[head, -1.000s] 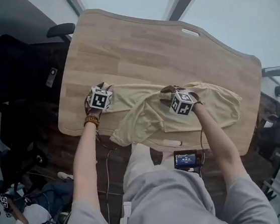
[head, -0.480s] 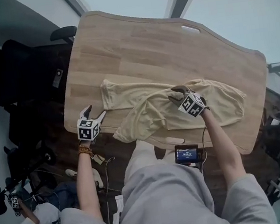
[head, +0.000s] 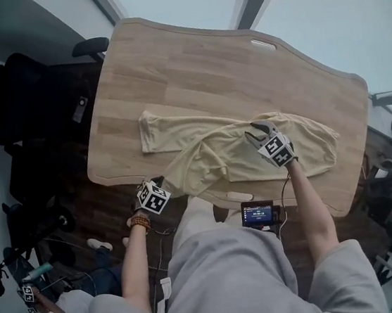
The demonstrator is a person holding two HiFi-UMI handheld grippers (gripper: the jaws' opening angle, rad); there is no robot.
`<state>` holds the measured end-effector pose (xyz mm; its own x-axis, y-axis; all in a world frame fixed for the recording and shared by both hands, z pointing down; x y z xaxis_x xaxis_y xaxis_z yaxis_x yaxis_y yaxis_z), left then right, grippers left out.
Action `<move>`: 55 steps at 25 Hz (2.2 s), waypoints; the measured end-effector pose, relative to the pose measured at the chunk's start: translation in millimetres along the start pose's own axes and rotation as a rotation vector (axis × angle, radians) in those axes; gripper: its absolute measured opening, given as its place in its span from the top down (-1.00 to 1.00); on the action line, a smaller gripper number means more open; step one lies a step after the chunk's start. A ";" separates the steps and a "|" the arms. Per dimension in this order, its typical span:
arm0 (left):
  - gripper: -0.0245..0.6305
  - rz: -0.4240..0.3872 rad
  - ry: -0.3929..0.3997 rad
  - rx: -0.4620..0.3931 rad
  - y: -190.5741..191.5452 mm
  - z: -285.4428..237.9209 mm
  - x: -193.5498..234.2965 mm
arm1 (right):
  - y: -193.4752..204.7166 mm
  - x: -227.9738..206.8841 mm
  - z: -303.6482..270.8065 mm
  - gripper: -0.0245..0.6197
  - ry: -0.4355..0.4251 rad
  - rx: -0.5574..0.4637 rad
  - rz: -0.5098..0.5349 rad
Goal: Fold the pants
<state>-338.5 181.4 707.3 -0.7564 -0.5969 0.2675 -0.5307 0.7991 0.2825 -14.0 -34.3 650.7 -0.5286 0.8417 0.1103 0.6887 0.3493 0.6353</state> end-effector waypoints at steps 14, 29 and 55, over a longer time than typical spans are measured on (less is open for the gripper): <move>0.89 -0.597 -0.077 0.226 -128.5 127.8 120.8 | 116.0 -22.8 74.7 0.51 0.150 0.148 -0.211; 0.71 -0.163 -0.272 -0.208 -169.3 78.7 148.0 | 223.0 -117.2 166.7 0.39 0.446 0.208 -0.533; 0.71 -0.153 -0.016 -0.188 -322.7 -144.3 -189.4 | 340.3 -241.8 182.8 0.51 0.294 0.184 -0.703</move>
<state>31.2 26.3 698.4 -0.6796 -0.7074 0.1940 -0.5603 0.6713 0.4852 438.9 -43.7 700.5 -0.9630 0.2633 -0.0569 0.2014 0.8443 0.4966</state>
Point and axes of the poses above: the fingertips, and each gripper's own axes: z backward along the fingers, x to its left, y out of its underside, the point moved 4 cm from there along z, backward along the fingers, and after that the axes turned 10 degrees about y, right-handed, at the moved point
